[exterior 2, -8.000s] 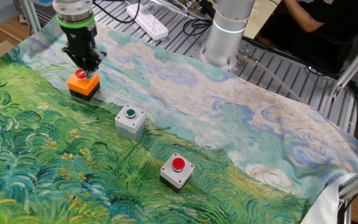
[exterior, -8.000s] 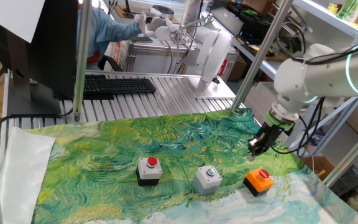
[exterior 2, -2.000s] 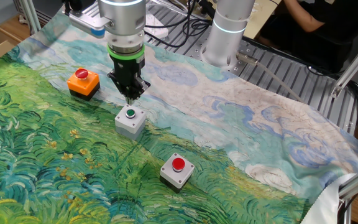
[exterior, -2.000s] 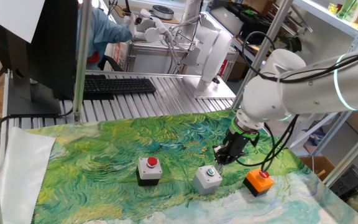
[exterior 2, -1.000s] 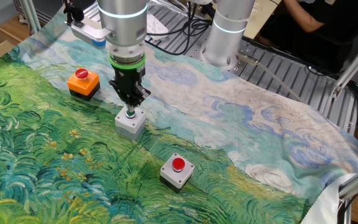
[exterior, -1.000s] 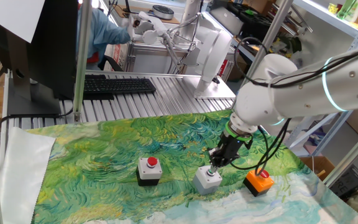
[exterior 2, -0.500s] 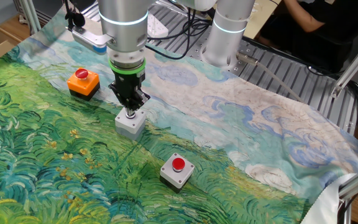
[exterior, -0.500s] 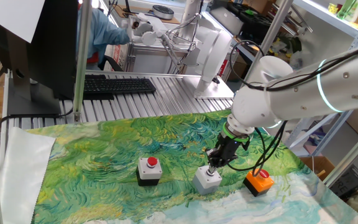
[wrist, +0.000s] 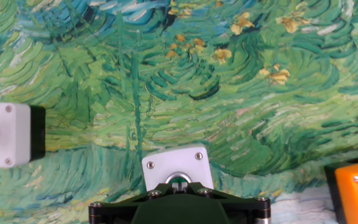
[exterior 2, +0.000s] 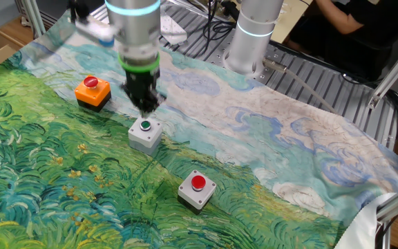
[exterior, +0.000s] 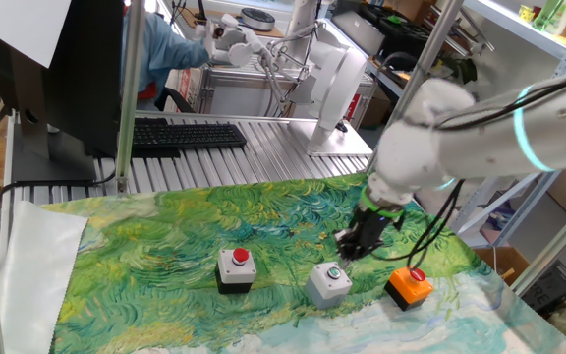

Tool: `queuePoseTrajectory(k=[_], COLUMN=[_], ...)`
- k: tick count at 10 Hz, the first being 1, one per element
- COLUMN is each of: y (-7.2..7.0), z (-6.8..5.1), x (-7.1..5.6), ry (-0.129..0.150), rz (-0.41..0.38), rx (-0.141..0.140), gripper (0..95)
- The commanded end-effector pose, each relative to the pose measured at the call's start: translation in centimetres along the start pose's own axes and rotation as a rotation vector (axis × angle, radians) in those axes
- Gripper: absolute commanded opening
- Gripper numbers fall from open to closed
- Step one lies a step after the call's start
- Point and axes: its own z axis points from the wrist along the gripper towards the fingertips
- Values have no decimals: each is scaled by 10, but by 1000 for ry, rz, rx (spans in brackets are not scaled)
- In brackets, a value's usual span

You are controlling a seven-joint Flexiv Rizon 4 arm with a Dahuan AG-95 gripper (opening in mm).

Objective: Press three buttons from left to right in sequence

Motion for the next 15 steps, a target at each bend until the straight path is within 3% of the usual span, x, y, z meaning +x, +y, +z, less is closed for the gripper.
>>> queuePoseTrajectory(k=[1,6,9,15], y=[-2,11,25,61], z=[1,-10,-20,-20], x=[0,6,-1,-8], ry=[-5,0,12,12], rz=[-3,3,13,72], rx=[6,6,9,18], gripper=[0,0,0,0])
